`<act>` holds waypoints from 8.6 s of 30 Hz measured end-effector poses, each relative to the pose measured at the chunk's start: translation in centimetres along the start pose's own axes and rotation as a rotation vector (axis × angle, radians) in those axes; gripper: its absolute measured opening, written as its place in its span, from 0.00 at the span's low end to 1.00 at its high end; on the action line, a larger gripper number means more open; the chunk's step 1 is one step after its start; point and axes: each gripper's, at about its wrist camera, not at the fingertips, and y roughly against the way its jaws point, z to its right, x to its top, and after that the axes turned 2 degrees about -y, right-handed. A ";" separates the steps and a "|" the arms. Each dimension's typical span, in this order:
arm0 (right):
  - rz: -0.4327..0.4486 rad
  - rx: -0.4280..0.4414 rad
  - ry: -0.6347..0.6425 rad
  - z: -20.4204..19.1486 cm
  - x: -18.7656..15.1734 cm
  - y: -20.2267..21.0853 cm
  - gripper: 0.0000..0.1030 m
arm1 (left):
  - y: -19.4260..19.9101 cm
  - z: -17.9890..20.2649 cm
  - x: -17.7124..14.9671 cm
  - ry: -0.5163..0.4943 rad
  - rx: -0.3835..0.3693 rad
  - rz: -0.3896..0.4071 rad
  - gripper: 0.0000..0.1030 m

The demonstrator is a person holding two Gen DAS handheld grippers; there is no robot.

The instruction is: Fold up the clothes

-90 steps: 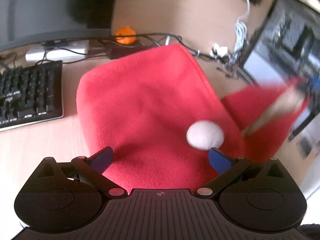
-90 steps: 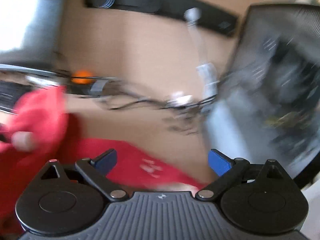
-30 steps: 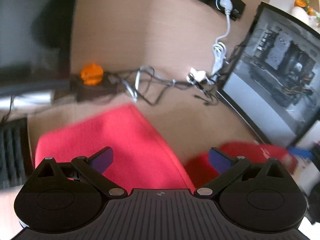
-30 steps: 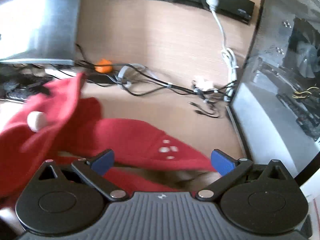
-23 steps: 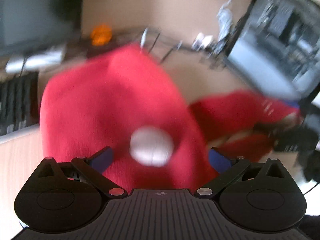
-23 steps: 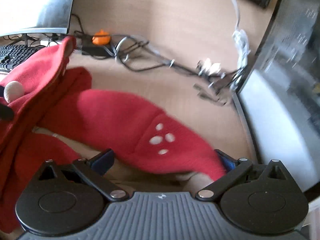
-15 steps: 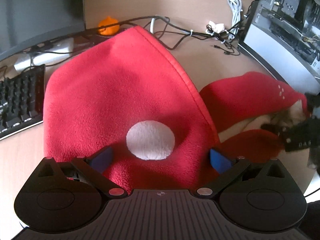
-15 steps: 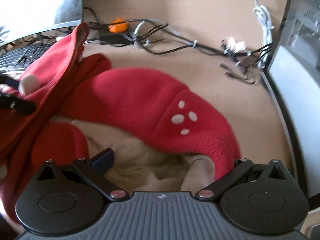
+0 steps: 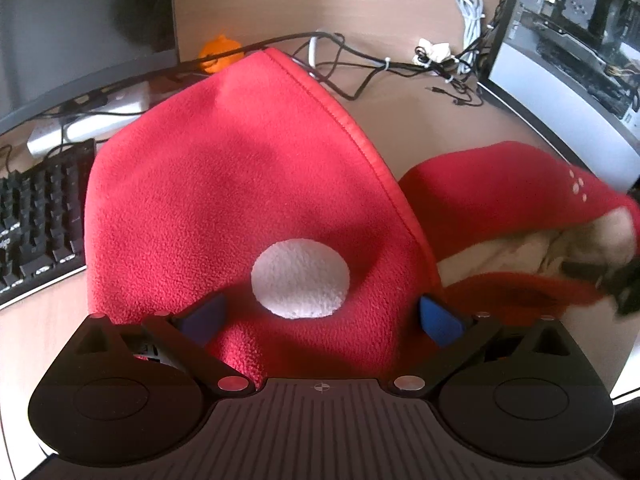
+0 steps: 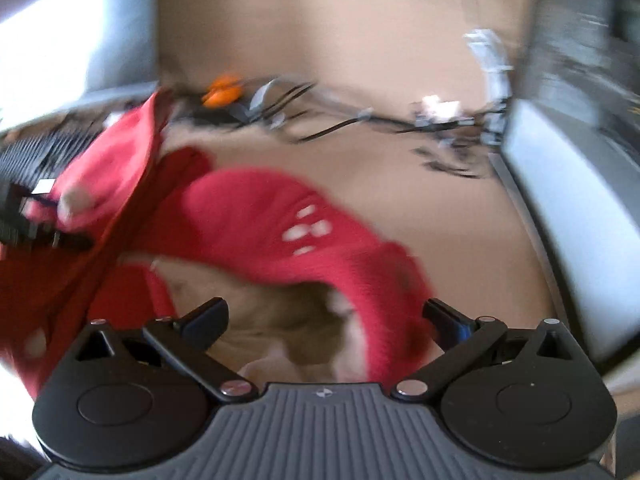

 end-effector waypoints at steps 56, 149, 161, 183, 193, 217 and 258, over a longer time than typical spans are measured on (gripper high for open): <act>0.010 -0.366 0.167 0.2 -3.6 4.0 0.96 | 8.4 1.1 0.4 -0.029 0.001 0.329 1.00; 0.266 0.389 0.552 -16.3 5.4 -4.8 0.92 | 11.7 -0.4 -6.3 0.262 0.068 0.293 0.45; 0.062 0.350 0.023 -4.8 4.1 -4.0 1.00 | 12.5 -5.5 -6.9 0.356 0.036 0.295 0.91; 0.122 0.223 0.223 -9.4 6.5 -3.9 0.99 | 7.4 -5.7 -2.7 0.314 -0.102 0.242 0.83; 0.066 0.431 0.090 -10.0 8.1 -5.4 0.89 | 4.0 -7.6 -3.5 0.397 -0.109 0.175 0.82; 0.102 0.081 0.339 -11.6 6.1 -8.0 1.00 | 6.7 -7.5 -4.1 0.395 -0.066 0.198 0.86; 0.038 0.380 0.183 -13.3 9.5 -10.6 0.51 | 9.0 -8.1 -4.2 0.348 -0.004 0.305 0.90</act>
